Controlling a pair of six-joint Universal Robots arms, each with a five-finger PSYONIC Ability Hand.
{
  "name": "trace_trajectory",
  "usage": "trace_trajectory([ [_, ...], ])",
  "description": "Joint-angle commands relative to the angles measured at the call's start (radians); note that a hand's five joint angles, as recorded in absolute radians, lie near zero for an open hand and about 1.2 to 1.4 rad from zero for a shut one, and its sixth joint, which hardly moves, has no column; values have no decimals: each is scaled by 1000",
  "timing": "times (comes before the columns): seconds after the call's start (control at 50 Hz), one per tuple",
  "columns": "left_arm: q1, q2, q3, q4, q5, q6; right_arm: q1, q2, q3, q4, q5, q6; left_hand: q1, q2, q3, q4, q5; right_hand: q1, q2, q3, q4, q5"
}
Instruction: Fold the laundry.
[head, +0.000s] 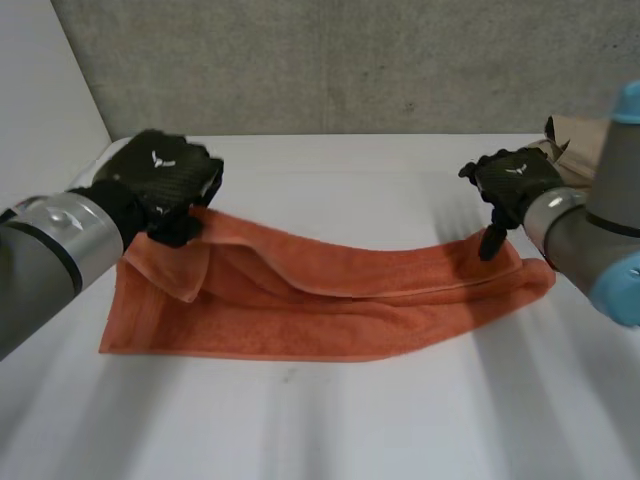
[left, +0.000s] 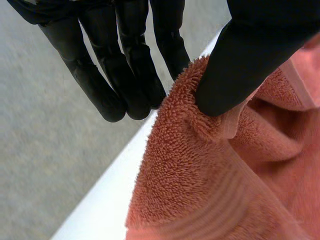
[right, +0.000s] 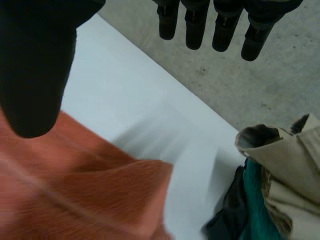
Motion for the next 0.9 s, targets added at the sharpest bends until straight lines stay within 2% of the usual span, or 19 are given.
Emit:
trace_trajectory([
  [0.02, -81, 77, 84, -73, -13, -44, 47, -153, 248, 28, -26, 131, 238, 202, 212, 202, 244, -48, -36, -36, -41, -48],
  [0.12, -125, 112, 102, -96, -29, -51, 105, -147, 304, -49, -36, 246, 238, 202, 212, 202, 244, -48, -36, -36, -41, -48],
  [0.24, -144, 155, 95, -104, -58, -57, 197, -49, 298, -196, -40, 360, 238, 202, 212, 202, 244, -43, -31, -31, -36, -43],
  [0.3, -139, 166, 82, -104, -67, -65, 222, -6, 279, -230, -33, 363, 238, 202, 212, 202, 244, 104, 116, 116, 111, 104],
  [0.34, -132, 175, 67, -99, -69, -73, 228, 39, 251, -261, -13, 348, 238, 202, 212, 202, 244, 371, 383, 383, 377, 370],
  [0.44, -93, 175, 33, -98, -63, -82, 212, 129, 168, -299, 49, 302, 238, 202, 212, 202, 244, 758, 771, 771, 765, 758],
  [0.46, -86, 173, 29, -96, -60, -85, 208, 145, 153, -298, 56, 293, 238, 202, 212, 202, 244, 876, 888, 888, 882, 875],
  [0.48, -73, 169, 21, -93, -53, -85, 200, 169, 124, -295, 69, 273, 238, 202, 212, 202, 244, 1130, 1142, 1142, 1136, 1129],
  [0.6, -32, 118, 7, -47, -27, -82, 171, 214, 16, -275, 67, 196, 238, 202, 212, 202, 244, 1174, 1186, 1186, 1180, 1173],
  [0.68, 9, -18, 38, 45, -23, -71, 151, 211, -83, -281, 41, 118, 238, 202, 212, 202, 244, 1174, 1186, 1186, 1180, 1173],
  [0.78, 62, -179, 292, 152, -32, -51, 127, 212, -283, -299, 7, 38, 238, 202, 212, 202, 244, 1174, 1186, 1186, 1180, 1173],
  [0.9, 39, -322, 773, 163, -177, -96, 100, 209, -609, -354, 18, -29, 238, 202, 212, 202, 244, 1174, 1186, 1186, 1180, 1173],
])
